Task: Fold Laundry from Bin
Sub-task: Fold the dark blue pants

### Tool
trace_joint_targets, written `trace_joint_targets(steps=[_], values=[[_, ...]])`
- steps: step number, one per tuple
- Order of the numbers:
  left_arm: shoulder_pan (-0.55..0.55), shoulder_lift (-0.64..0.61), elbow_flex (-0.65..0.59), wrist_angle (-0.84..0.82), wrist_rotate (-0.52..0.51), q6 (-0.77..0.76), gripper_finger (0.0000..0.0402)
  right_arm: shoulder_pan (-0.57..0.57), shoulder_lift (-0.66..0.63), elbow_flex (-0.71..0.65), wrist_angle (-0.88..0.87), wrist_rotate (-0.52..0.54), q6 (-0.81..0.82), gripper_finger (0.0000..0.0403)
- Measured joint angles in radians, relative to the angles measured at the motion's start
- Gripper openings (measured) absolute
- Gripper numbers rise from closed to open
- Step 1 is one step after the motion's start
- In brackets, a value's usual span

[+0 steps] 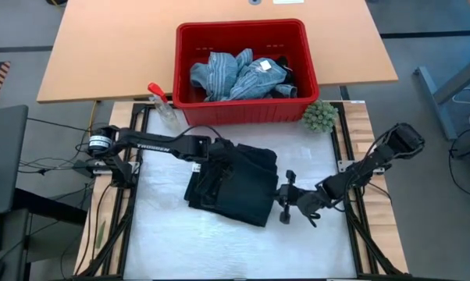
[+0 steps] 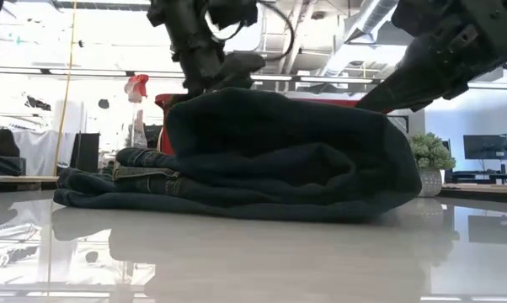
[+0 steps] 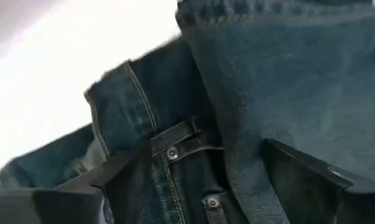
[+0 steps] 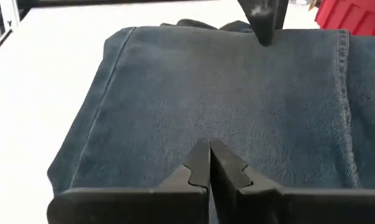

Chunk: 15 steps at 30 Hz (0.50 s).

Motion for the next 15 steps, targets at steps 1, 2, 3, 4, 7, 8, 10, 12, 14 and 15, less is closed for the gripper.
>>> trace_joint_targets(steps=[1, 2, 3, 4, 7, 8, 10, 12, 14, 15], values=[[-0.003, 0.000, -0.015, 0.030, 0.007, -0.007, 0.0292, 0.003, 0.000, 0.000, 0.000, 0.000, -0.002, 0.0028], [-0.006, 0.000, -0.030, 0.067, 0.009, -0.013, 0.0292, 0.004, 0.000, 0.000, 0.000, 0.000, -0.003, 0.0029], [-0.009, -0.001, -0.043, 0.105, 0.013, -0.017, 0.0292, 0.003, 0.000, 0.000, 0.000, 0.000, -0.012, 0.0029], [-0.012, -0.001, -0.055, 0.132, 0.021, -0.020, 0.0293, 0.003, 0.000, 0.000, -0.001, 0.000, -0.016, 0.0030], [-0.023, -0.001, -0.085, 0.230, 0.076, -0.011, 0.0293, 0.003, 0.000, 0.000, -0.001, 0.000, -0.022, 0.0029], [-0.028, -0.001, -0.095, 0.272, 0.095, -0.008, 0.0293, 0.003, 0.000, 0.000, -0.001, 0.000, -0.023, 0.0029], [-0.031, -0.001, -0.106, 0.313, 0.121, -0.004, 0.0293, 0.003, 0.000, 0.000, -0.001, 0.000, -0.024, 0.0028], [-0.031, -0.001, -0.107, 0.325, 0.134, 0.006, 0.0288, 0.001, 0.000, 0.000, 0.000, 0.000, -0.024, 0.0028], [-0.031, -0.001, -0.107, 0.326, 0.130, 0.008, 0.0268, 0.001, 0.000, 0.000, 0.002, 0.000, -0.024, 0.0029], [-0.032, -0.001, -0.107, 0.325, 0.129, 0.012, 0.0251, 0.001, 0.000, 0.000, 0.003, 0.000, -0.024, 0.0029]])
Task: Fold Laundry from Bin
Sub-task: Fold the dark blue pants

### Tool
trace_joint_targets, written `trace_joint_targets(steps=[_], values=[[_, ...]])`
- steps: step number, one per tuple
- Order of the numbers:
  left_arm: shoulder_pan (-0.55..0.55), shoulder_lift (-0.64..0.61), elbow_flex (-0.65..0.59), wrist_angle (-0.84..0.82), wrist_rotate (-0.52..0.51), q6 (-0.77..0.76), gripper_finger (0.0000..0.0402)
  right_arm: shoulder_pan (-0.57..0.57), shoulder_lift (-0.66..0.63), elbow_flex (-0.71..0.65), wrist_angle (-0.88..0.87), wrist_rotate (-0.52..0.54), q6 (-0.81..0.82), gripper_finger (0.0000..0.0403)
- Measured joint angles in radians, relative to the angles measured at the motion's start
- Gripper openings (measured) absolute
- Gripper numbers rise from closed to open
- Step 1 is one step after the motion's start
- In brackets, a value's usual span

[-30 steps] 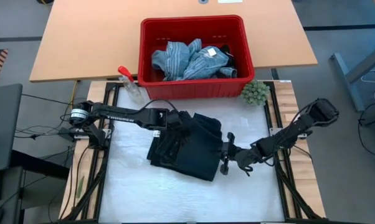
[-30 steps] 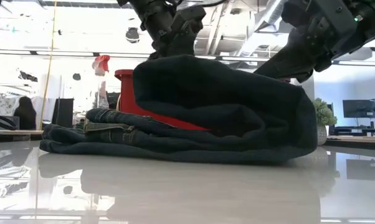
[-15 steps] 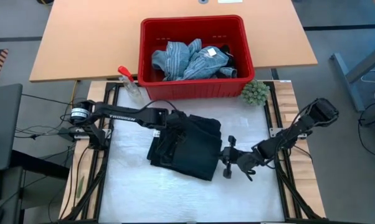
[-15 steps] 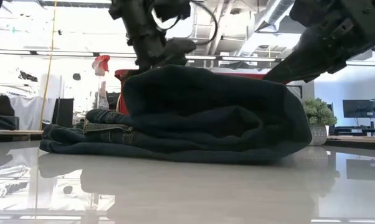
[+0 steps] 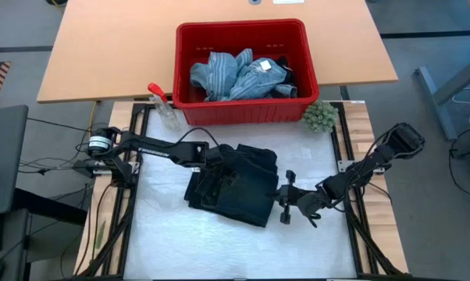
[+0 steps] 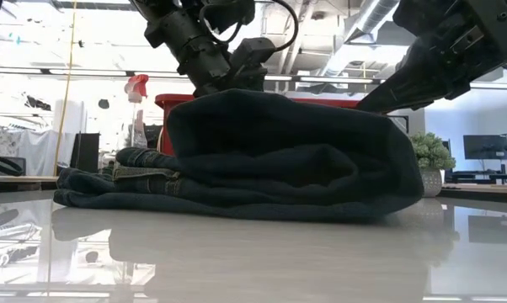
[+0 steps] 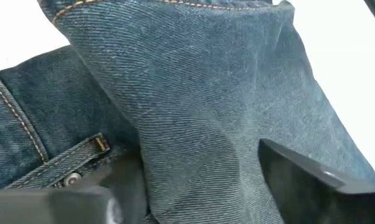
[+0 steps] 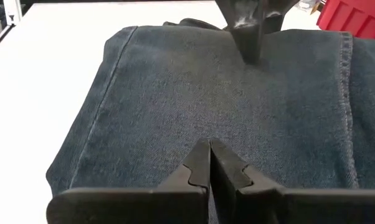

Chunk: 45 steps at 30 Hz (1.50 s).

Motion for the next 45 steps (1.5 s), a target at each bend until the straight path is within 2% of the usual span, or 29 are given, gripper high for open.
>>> trace_joint_targets(steps=[3, 6, 7, 8, 12, 18, 26, 30, 35, 39, 42, 45], values=[[0.000, 0.000, 0.000, 0.004, -0.001, 0.009, 0.0167, 0.000, 0.000, 0.000, 0.001, 0.000, 0.005, 0.0028], [0.000, 0.000, 0.000, 0.027, 0.010, 0.025, 0.0052, 0.000, 0.000, 0.000, 0.003, 0.000, 0.007, 0.0028], [0.000, 0.000, 0.000, 0.045, 0.023, 0.023, 0.0027, 0.000, 0.000, 0.000, 0.003, 0.000, 0.007, 0.0028], [0.001, 0.000, 0.001, 0.065, 0.040, 0.018, 0.0019, 0.000, 0.000, 0.000, 0.003, 0.000, 0.007, 0.0028], [0.007, 0.000, 0.056, 0.101, 0.108, 0.003, 0.0007, 0.006, -0.022, 0.000, -0.009, 0.001, 0.007, 0.0028], [0.015, 0.000, 0.227, 0.052, 0.168, 0.055, 0.0004, 0.036, -0.107, 0.000, -0.032, 0.004, -0.014, 0.0028], [0.023, -0.002, 0.465, -0.347, 0.119, 0.133, 0.0002, 0.072, -0.181, 0.000, -0.035, 0.025, -0.051, 0.0028], [0.022, -0.060, 0.497, -0.512, 0.036, 0.128, 0.0001, 0.075, -0.187, 0.000, -0.043, 0.025, -0.063, 0.0028], [-0.022, -0.213, 0.388, -0.559, -0.077, 0.069, 0.0001, 0.058, -0.184, 0.000, -0.050, 0.025, -0.080, 0.0027], [-0.041, -0.360, 0.173, -0.539, -0.143, -0.016, 0.0001, 0.011, -0.184, 0.000, -0.023, 0.009, -0.113, 0.0027], [-0.040, -0.483, -0.029, -0.433, -0.149, -0.096, 0.0000, -0.046, -0.181, 0.000, 0.024, -0.080, -0.130, 0.0027], [-0.035, -0.621, -0.220, -0.217, -0.139, -0.164, 0.0000, -0.107, -0.168, 0.000, 0.081, -0.168, -0.156, 0.0027]])
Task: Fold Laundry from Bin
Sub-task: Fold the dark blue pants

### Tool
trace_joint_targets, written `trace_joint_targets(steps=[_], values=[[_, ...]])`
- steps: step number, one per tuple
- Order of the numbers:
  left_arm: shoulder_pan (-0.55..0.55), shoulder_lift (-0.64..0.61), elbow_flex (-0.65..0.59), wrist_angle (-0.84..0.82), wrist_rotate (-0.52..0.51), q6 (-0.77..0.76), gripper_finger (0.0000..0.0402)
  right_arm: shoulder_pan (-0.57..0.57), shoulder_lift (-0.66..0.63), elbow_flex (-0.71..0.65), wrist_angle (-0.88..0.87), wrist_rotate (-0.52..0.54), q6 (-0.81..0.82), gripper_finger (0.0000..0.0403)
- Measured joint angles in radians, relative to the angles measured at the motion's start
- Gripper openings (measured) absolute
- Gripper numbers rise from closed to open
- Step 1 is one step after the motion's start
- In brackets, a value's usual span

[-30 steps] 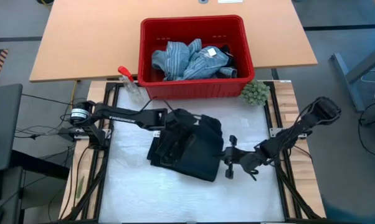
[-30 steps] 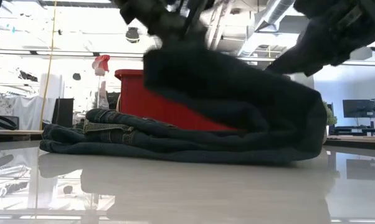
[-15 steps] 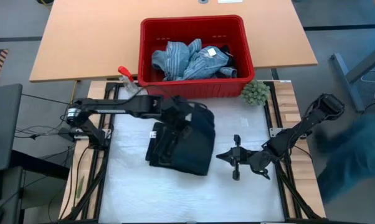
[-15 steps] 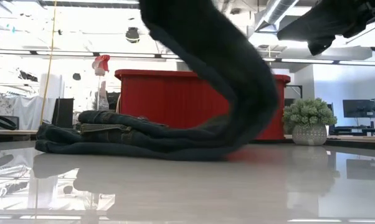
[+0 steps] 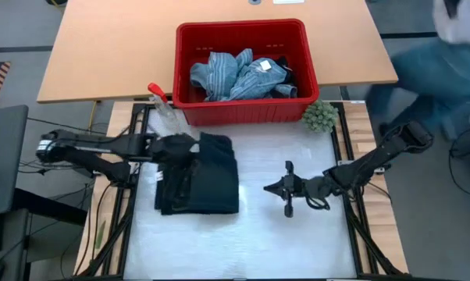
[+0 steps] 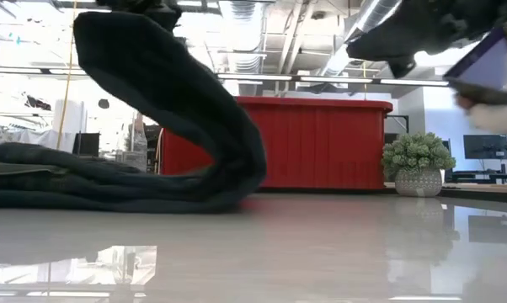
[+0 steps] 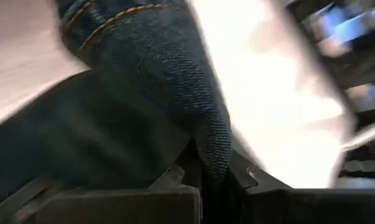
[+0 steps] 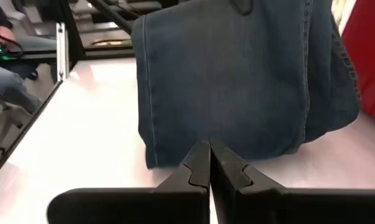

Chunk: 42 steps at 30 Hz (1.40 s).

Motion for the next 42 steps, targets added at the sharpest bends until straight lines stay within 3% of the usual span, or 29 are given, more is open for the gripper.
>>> trace_joint_targets(steps=[4, 9, 17, 25, 36, 42], values=[[0.041, -0.099, -0.135, 0.251, 0.018, -0.013, 0.0000, -0.053, 0.014, 0.000, 0.082, -0.068, -0.043, 0.0026], [0.053, -0.064, -0.151, 0.444, -0.002, 0.030, 0.0000, -0.044, 0.114, 0.001, 0.257, -0.102, -0.047, 0.0026], [0.053, 0.046, -0.048, 0.490, -0.009, 0.153, 0.0000, 0.062, 0.464, 0.050, 0.661, -0.075, -0.055, 0.0026], [0.069, 0.082, -0.002, 0.651, -0.032, 0.161, 0.0000, 0.143, 0.768, 0.354, 0.703, 0.161, -0.214, 0.0026], [0.097, 0.081, 0.027, 0.669, -0.066, 0.117, 0.0000, 0.085, 1.075, 0.814, 0.708, 0.512, -0.508, 0.0022], [0.107, 0.082, 0.027, 0.662, -0.057, 0.101, 0.0000, 0.029, 1.254, 1.012, 0.704, 0.564, -0.617, 0.0020]])
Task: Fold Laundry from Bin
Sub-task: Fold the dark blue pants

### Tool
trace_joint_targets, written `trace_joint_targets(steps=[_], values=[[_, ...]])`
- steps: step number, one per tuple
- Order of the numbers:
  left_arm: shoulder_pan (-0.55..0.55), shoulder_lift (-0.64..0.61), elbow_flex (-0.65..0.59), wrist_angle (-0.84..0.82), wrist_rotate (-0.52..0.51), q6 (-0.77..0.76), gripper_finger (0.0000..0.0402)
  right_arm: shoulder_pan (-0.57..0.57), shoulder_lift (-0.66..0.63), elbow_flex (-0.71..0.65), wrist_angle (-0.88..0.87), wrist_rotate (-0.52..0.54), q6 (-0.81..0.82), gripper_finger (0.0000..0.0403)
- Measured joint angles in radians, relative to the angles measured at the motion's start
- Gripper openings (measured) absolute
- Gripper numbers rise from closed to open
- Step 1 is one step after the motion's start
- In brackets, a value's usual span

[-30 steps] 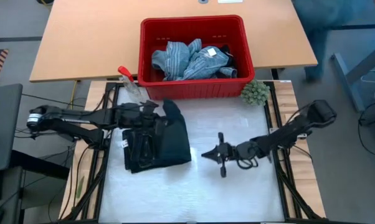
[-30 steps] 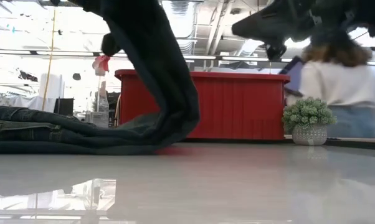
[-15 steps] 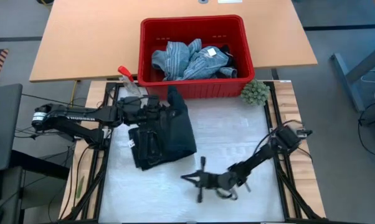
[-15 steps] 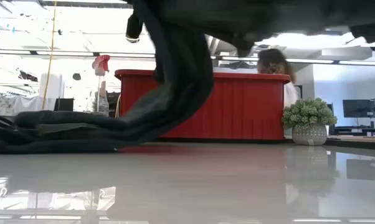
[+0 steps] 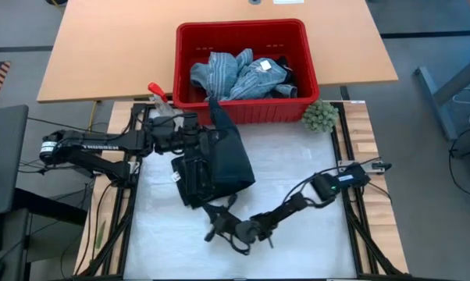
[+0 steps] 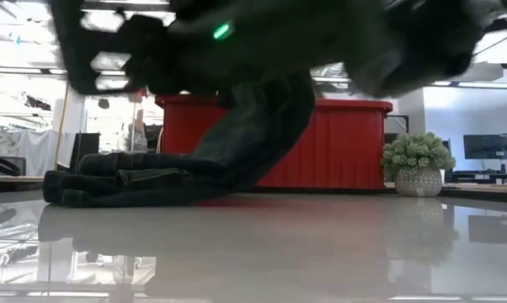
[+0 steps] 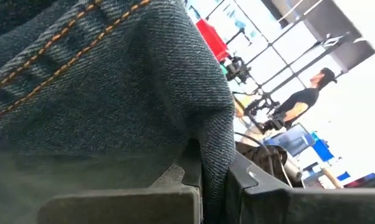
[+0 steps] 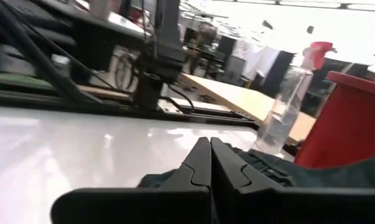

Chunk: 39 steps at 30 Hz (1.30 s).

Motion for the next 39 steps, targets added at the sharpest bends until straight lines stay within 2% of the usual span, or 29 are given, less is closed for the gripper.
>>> trace_joint_targets(steps=[3, 7, 12, 20, 31, 35, 39], values=[[0.006, 0.000, 0.000, -0.022, 0.011, -0.009, 0.0000, -0.028, 0.062, 0.092, 0.007, 0.053, -0.081, 0.0019], [0.012, 0.000, 0.000, -0.038, 0.055, -0.023, 0.0000, -0.062, 0.100, 0.147, 0.012, 0.191, -0.173, 0.0019], [0.029, -0.029, 0.000, -0.102, 0.094, -0.037, 0.0000, -0.102, 0.102, 0.112, -0.008, 0.319, -0.173, 0.0019], [0.032, -0.137, -0.001, -0.249, 0.095, -0.026, 0.0000, -0.152, 0.101, 0.049, -0.012, 0.499, -0.204, 0.0018], [-0.016, -0.285, 0.000, -0.707, -0.064, -0.054, 0.0000, -0.193, 0.098, 0.029, -0.010, 0.519, -0.252, 0.0018], [-0.046, -0.305, -0.009, -0.952, -0.125, -0.144, 0.0000, -0.197, 0.097, 0.029, -0.010, 0.519, -0.289, 0.0018], [-0.084, -0.309, -0.087, -1.045, -0.137, -0.239, 0.0000, -0.195, 0.096, 0.029, -0.012, 0.519, -0.324, 0.0018]])
